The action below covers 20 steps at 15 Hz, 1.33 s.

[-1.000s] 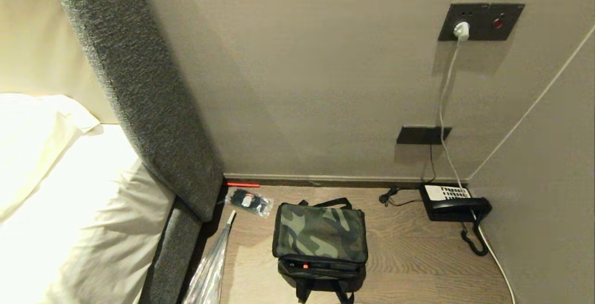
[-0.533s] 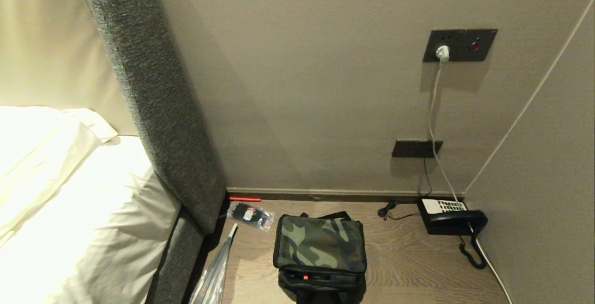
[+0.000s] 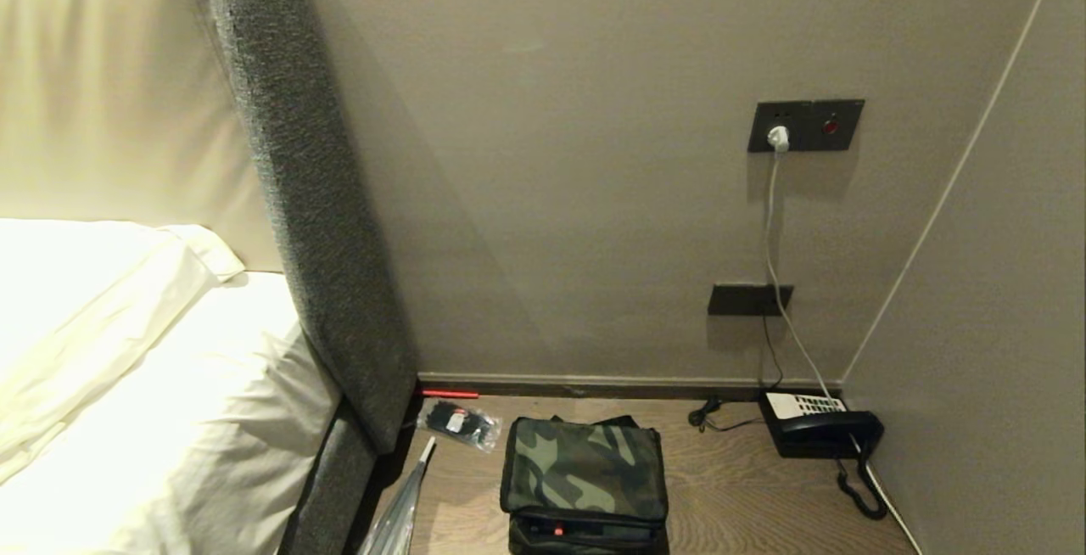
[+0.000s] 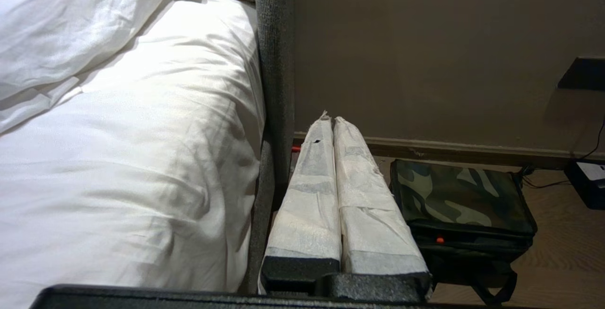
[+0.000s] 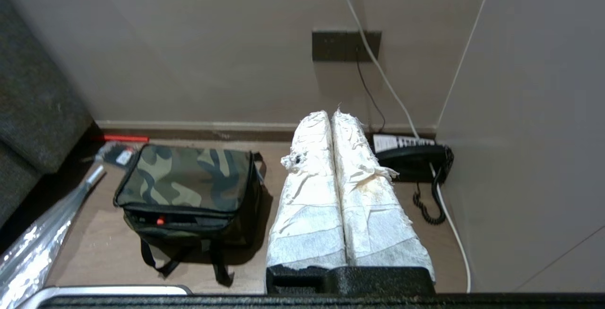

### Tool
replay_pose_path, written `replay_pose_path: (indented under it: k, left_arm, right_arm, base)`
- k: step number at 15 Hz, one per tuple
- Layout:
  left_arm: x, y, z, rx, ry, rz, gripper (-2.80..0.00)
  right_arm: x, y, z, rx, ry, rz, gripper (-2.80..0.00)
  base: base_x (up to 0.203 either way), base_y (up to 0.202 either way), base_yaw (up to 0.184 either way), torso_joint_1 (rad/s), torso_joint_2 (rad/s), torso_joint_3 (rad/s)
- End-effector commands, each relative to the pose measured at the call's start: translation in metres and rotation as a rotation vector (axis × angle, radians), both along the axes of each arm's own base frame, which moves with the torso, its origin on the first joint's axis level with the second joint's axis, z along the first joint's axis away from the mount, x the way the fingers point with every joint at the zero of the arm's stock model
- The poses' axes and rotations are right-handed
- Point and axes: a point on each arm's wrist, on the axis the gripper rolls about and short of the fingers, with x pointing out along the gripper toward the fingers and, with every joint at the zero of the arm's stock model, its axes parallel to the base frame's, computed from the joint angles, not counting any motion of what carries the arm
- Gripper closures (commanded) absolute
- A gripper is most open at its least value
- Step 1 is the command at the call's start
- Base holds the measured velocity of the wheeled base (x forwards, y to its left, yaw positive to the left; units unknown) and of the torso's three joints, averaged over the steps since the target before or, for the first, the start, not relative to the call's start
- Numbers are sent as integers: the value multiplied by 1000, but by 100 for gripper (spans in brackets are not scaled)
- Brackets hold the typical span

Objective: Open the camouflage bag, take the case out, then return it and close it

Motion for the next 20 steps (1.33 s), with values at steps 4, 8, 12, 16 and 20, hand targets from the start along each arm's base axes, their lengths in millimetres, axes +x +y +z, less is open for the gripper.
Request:
replay_pose_path:
  k: [4, 8, 12, 16, 20]
  left_arm:
    - [0, 0, 0, 6, -1, 0, 0]
    - [0, 0, 0, 5, -1, 0, 0]
    - [0, 0, 0, 6, 0, 0, 0]
    - [0, 0, 0, 6, -1, 0, 0]
    - [0, 0, 0, 5, -1, 0, 0]
  right_arm:
    - [0, 0, 0, 0, 2, 0, 0]
    - [0, 0, 0, 0, 2, 0, 0]
    - [0, 0, 0, -9, 5, 5, 0]
    - [0, 0, 0, -11, 6, 6, 0]
    - [0, 0, 0, -2, 3, 1, 0]
  base:
    - [0, 0, 0, -1, 1, 150]
    - [0, 0, 0, 0, 2, 18]
    - [0, 0, 0, 0, 0, 0]
    - [0, 0, 0, 0, 0, 0]
    - [0, 0, 0, 0, 0, 0]
